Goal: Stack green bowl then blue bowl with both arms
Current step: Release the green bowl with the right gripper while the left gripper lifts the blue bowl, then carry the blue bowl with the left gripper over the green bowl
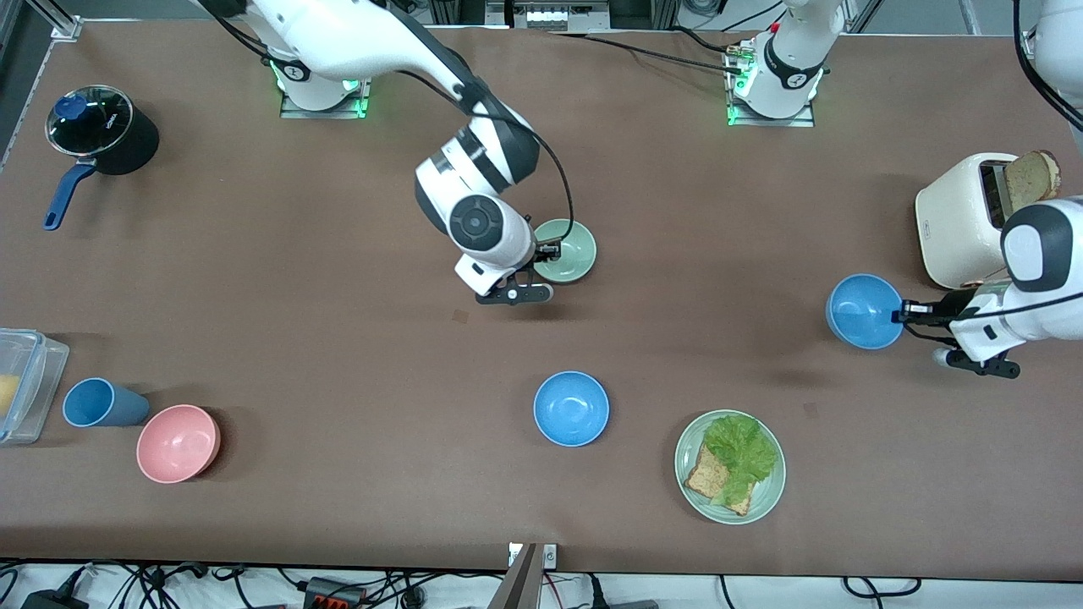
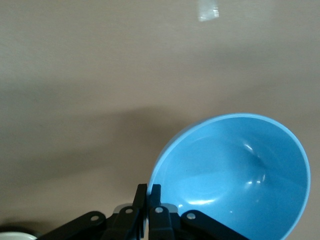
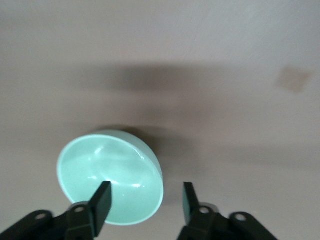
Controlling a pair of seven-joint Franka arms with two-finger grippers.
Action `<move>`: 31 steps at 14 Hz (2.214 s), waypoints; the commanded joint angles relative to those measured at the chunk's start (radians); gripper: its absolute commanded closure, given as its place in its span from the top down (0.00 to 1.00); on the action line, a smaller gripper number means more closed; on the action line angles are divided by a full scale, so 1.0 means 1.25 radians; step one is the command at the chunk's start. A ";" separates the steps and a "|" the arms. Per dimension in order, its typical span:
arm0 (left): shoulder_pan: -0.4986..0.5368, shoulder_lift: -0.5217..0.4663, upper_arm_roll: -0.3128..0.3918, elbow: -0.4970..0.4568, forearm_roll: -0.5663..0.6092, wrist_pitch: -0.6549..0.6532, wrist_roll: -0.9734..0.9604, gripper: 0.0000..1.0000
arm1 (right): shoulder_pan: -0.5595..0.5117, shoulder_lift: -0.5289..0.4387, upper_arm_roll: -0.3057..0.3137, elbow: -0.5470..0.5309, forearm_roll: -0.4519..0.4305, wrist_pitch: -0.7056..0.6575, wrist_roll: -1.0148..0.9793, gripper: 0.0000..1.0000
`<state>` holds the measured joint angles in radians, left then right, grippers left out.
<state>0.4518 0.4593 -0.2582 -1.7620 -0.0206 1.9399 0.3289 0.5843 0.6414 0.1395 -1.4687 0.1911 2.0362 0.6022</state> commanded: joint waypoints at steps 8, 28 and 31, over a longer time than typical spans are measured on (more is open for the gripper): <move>0.010 -0.338 -0.295 -0.241 -0.185 -0.073 -0.432 0.00 | -0.020 -0.205 -0.267 -0.015 -0.105 -0.127 -0.088 1.00; -0.172 -0.189 -0.616 -0.221 0.017 0.262 -1.016 0.00 | -0.496 -0.404 -0.117 -0.018 -0.176 -0.294 -0.522 1.00; -0.188 -0.098 -0.616 -0.212 0.167 0.295 -1.050 0.00 | -0.497 -0.454 -0.120 -0.076 -0.173 -0.325 -0.486 1.00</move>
<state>0.2307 0.2378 -1.0263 -2.0479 0.0900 2.2689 -0.9568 -0.0288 0.1443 -0.0158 -1.4783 -0.0111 1.6356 -0.0251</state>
